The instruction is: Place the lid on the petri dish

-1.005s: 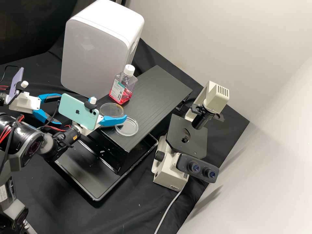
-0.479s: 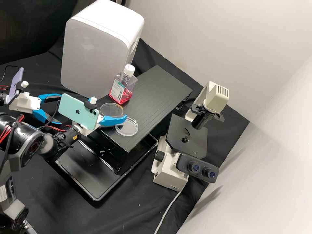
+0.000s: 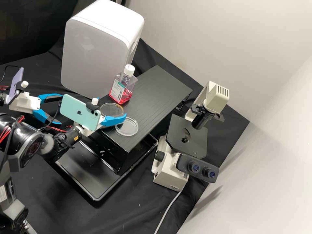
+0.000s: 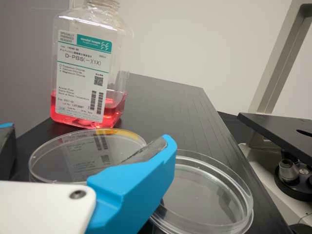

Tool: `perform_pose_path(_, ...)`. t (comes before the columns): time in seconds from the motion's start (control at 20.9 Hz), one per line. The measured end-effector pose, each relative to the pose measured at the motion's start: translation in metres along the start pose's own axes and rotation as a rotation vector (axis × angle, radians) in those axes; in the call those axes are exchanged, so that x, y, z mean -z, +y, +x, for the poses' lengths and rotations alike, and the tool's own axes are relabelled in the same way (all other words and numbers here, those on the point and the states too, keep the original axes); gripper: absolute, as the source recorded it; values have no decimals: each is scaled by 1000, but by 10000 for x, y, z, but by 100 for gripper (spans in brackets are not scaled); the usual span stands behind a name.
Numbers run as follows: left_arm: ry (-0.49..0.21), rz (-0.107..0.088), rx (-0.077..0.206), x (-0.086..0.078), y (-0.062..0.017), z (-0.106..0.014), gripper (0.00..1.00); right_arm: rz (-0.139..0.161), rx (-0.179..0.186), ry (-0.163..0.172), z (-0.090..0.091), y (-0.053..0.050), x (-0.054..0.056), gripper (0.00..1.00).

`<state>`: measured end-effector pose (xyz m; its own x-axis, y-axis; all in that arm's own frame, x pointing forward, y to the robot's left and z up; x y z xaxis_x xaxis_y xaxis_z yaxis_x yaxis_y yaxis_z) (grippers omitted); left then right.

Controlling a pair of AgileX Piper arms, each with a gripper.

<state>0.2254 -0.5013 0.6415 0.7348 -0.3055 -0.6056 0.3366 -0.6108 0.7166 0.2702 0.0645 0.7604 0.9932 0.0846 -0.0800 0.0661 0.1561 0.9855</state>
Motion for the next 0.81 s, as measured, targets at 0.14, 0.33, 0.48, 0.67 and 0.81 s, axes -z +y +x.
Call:
perform_pose_path(0.14, 0, 0, -1, 1, 0, 10, 100, 3, -4, -7, 1, 6, -9, 0)
perform_pose_path(0.33, 0, 0, 1, 3, -4, 13, 100, 4, -13, -11, 1, 29, -22, 0)
perform_pose_path(0.48, 0, 0, 1, 3, -4, 13, 100, 5, -16, -10, -3, 39, -16, 0)
perform_pose_path(0.67, 0, 0, 1, 3, -4, 13, 100, 5, -14, -11, -3, 39, -16, 0)
perform_pose_path(0.81, 0, 0, 1, 3, -4, 13, 100, 5, -14, -11, -3, 39, -16, 0)
